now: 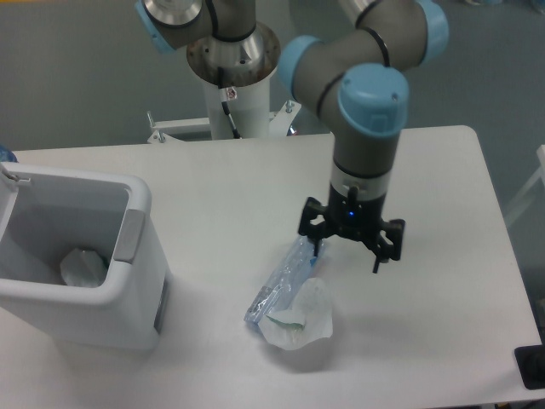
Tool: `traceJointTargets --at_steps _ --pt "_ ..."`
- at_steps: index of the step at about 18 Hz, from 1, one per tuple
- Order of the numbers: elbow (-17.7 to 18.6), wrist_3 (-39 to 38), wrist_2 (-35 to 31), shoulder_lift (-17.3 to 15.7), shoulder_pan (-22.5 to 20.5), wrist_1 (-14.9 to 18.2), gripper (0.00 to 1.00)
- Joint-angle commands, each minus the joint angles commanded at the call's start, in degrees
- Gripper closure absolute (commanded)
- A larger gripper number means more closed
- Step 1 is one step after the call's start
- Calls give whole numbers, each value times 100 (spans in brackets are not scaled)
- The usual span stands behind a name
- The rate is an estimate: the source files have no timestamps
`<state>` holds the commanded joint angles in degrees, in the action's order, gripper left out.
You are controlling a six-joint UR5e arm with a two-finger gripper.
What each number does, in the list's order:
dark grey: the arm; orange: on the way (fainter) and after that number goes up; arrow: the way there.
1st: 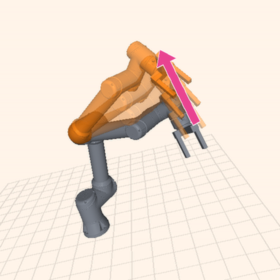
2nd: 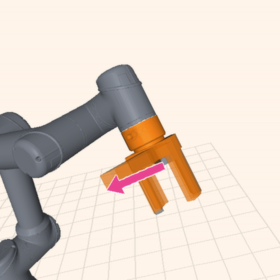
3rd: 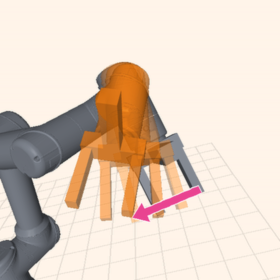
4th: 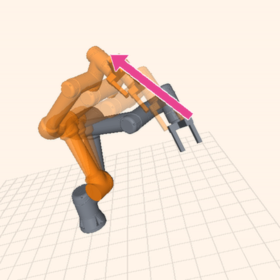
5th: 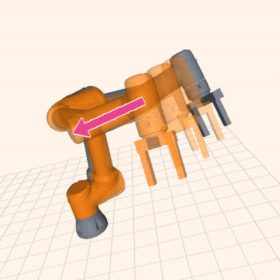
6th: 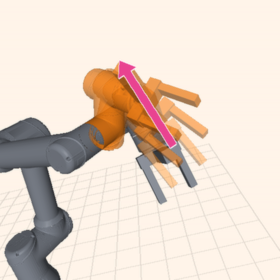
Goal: Open the trash can
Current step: 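Withdraw the gripper from the open trash can toward the bottle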
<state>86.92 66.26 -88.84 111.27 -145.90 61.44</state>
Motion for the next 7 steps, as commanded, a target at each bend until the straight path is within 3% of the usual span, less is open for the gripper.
traceJointTargets --at_steps 4,7 --pt "132 151 -45 44 -9 -140 0" --pt "369 151 -45 62 0 -622 0"
